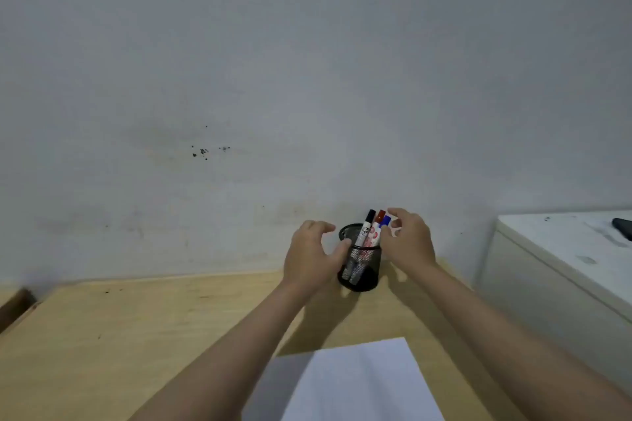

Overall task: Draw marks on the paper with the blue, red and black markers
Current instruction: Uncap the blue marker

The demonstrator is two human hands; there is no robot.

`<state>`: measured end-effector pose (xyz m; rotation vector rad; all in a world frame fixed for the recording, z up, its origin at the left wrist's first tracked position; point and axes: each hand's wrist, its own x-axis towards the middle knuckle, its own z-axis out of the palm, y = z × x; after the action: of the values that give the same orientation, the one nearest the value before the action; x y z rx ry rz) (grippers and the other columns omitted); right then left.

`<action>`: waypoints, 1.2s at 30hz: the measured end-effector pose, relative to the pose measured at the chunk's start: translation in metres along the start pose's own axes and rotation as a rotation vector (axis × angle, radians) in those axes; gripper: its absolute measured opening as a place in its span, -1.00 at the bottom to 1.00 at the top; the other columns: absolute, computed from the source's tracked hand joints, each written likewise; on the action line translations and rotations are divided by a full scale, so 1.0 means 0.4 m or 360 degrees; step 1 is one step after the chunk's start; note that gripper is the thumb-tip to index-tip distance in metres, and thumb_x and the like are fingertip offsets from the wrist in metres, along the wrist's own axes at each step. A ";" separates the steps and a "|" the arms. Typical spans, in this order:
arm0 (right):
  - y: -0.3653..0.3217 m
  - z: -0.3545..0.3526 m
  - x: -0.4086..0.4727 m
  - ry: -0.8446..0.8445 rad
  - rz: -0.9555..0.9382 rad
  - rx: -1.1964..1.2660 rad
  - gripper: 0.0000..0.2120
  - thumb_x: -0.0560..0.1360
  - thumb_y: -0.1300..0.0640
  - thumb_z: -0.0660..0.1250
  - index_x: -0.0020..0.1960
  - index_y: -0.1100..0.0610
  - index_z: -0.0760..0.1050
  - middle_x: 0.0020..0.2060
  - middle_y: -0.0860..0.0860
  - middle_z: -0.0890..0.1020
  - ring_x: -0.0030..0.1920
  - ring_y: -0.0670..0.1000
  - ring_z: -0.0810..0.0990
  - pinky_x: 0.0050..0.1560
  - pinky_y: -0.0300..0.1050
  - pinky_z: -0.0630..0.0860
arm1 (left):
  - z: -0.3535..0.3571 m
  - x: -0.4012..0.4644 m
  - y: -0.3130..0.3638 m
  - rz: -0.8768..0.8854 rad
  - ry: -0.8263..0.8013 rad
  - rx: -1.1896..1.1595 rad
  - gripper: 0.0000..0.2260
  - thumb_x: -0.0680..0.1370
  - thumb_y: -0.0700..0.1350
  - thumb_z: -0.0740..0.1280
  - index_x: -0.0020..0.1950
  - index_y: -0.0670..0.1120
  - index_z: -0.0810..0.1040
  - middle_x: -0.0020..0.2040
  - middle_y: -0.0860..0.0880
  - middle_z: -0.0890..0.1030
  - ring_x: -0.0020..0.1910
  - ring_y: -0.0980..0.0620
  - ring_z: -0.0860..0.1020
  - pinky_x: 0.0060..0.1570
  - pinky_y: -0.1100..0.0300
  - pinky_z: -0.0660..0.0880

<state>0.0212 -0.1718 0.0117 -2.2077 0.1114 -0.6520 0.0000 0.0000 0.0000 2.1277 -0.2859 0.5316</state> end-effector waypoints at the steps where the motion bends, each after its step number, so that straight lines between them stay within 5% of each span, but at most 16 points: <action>1: 0.006 0.008 0.009 0.0004 0.0007 -0.0035 -0.63 0.48 0.18 0.27 0.28 0.13 0.45 0.10 0.17 0.52 0.02 0.12 0.56 -0.01 -0.01 0.53 | 0.017 0.012 -0.005 -0.0014 0.0017 -0.0006 -0.68 0.42 0.05 0.39 0.10 -0.08 0.55 0.11 -0.01 0.57 0.13 -0.01 0.52 0.06 0.13 0.48; 5: 0.026 0.036 0.033 0.0058 -0.0071 -0.0087 -0.70 0.47 0.15 0.28 0.20 0.13 0.51 0.05 0.14 0.51 -0.03 0.10 0.57 -0.01 0.05 0.56 | 0.072 0.048 -0.026 -0.0032 0.0083 0.0011 -0.70 0.42 0.04 0.40 0.05 -0.11 0.59 0.06 -0.04 0.59 0.08 -0.02 0.53 0.02 0.10 0.50; 12: 0.022 0.023 0.049 0.0163 -0.0151 0.0197 -0.95 0.41 0.25 0.36 -0.16 0.13 0.54 -0.18 0.09 0.61 -0.32 -0.07 0.59 -0.20 -0.17 0.53 | 0.109 0.058 -0.047 -0.0037 0.0118 0.0024 -0.73 0.40 0.03 0.42 -0.05 -0.14 0.63 -0.03 -0.04 0.61 -0.01 -0.02 0.55 -0.04 0.16 0.47; 16: -0.023 -0.014 0.036 0.0234 -0.0233 0.0335 -0.87 0.40 0.29 0.37 -0.08 0.13 0.60 -0.15 0.14 0.64 -0.31 -0.11 0.58 -0.20 -0.27 0.54 | 0.084 0.047 -0.032 -0.0073 0.0029 -0.0014 -0.74 0.43 0.03 0.39 0.01 -0.11 0.60 0.03 -0.04 0.58 0.02 0.01 0.55 -0.06 0.20 0.43; 18: -0.058 -0.055 0.015 0.0350 -0.0371 0.0352 -0.86 0.40 0.30 0.38 -0.06 0.16 0.63 -0.14 0.13 0.62 -0.29 -0.15 0.57 -0.22 -0.44 0.48 | 0.055 0.024 -0.006 -0.0084 0.0044 -0.0131 -0.79 0.45 -0.01 0.38 0.01 -0.07 0.57 0.02 -0.01 0.58 -0.01 0.03 0.56 -0.08 0.22 0.43; 22: -0.132 -0.139 -0.089 0.0474 -0.0556 0.0501 -0.93 0.38 0.31 0.44 -0.16 0.18 0.64 -0.22 0.08 0.61 -0.27 -0.11 0.62 -0.22 -0.45 0.48 | -0.029 -0.054 0.079 -0.0115 0.0065 -0.0700 -0.82 0.49 -0.12 0.35 0.06 0.02 0.48 -0.07 0.04 0.60 -0.16 0.04 0.62 -0.22 0.30 0.52; 24: -0.161 -0.157 -0.162 0.0449 -0.0551 0.0636 -0.90 0.36 0.31 0.47 -0.21 0.14 0.63 -0.25 0.09 0.62 -0.25 -0.13 0.64 -0.19 -0.39 0.52 | -0.070 -0.095 0.120 -0.0136 0.0021 -0.0936 -0.86 0.51 -0.13 0.32 0.05 0.02 0.50 -0.06 -0.02 0.64 -0.16 -0.03 0.66 -0.18 0.21 0.59; 29: -0.199 -0.157 -0.337 0.0296 -0.0592 0.0813 -0.86 0.32 0.36 0.50 -0.22 0.15 0.63 -0.26 0.11 0.62 -0.21 0.01 0.65 -0.13 -0.25 0.57 | -0.172 -0.181 0.180 -0.0312 0.0091 -0.1368 -0.88 0.50 -0.19 0.35 0.02 -0.11 0.55 -0.05 -0.17 0.66 -0.17 0.04 0.69 -0.24 0.34 0.53; 32: -0.213 -0.150 -0.418 0.0053 -0.0578 0.0878 -0.84 0.32 0.38 0.49 -0.20 0.15 0.66 -0.26 0.09 0.65 -0.18 0.03 0.65 -0.10 -0.13 0.60 | -0.227 -0.231 0.179 -0.0259 0.0156 -0.1284 -0.89 0.45 -0.24 0.40 -0.09 -0.05 0.56 -0.09 -0.10 0.64 -0.14 0.08 0.65 -0.05 0.12 0.57; 36: -0.240 -0.157 -0.478 -0.0103 -0.0370 0.0956 -0.83 0.39 0.32 0.45 -0.14 0.08 0.67 -0.27 -0.03 0.71 -0.17 -0.08 0.67 -0.06 -0.16 0.59 | -0.292 -0.292 0.184 -0.0151 0.0300 -0.1147 -0.84 0.41 -0.34 0.38 -0.16 -0.10 0.52 -0.13 -0.06 0.62 -0.22 0.14 0.59 -0.08 0.22 0.53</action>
<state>-0.1872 -0.0962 0.0359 -1.6657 -0.3393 -0.6371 -0.1627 0.0546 0.0569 1.3768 -0.2234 0.4773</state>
